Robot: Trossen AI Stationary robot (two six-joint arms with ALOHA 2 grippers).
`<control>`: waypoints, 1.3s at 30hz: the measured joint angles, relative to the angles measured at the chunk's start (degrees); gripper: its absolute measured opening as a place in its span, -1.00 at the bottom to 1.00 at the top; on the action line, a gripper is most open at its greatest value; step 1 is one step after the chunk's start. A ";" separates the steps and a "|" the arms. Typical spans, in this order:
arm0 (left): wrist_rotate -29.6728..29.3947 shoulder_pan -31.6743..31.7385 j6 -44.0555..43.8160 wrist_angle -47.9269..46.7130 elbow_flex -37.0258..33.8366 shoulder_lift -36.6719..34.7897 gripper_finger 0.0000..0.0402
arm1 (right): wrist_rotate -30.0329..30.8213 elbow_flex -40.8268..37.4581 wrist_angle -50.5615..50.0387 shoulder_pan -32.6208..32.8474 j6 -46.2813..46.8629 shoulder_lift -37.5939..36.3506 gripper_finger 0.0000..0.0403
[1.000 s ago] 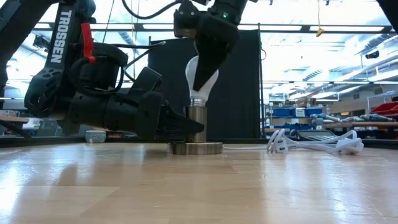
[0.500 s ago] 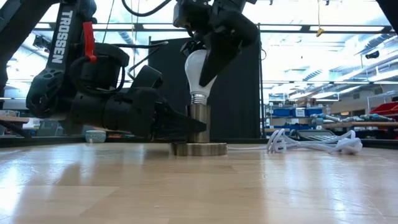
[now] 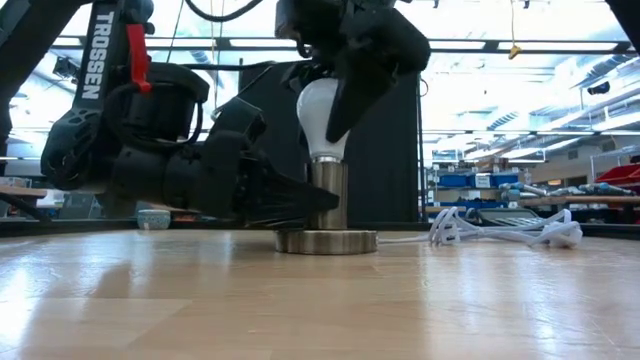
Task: Screw lightbulb
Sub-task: Insert the lightbulb on the lamp
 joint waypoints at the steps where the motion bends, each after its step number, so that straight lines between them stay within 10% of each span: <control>1: 0.11 0.00 0.00 -0.21 -0.02 0.00 -0.04 | 0.57 0.08 -0.08 0.17 0.14 0.26 0.38; 39: -3.85 -1.86 -6.58 -3.10 0.90 -0.24 -0.04 | 4.23 1.13 -2.36 2.92 22.81 2.19 0.31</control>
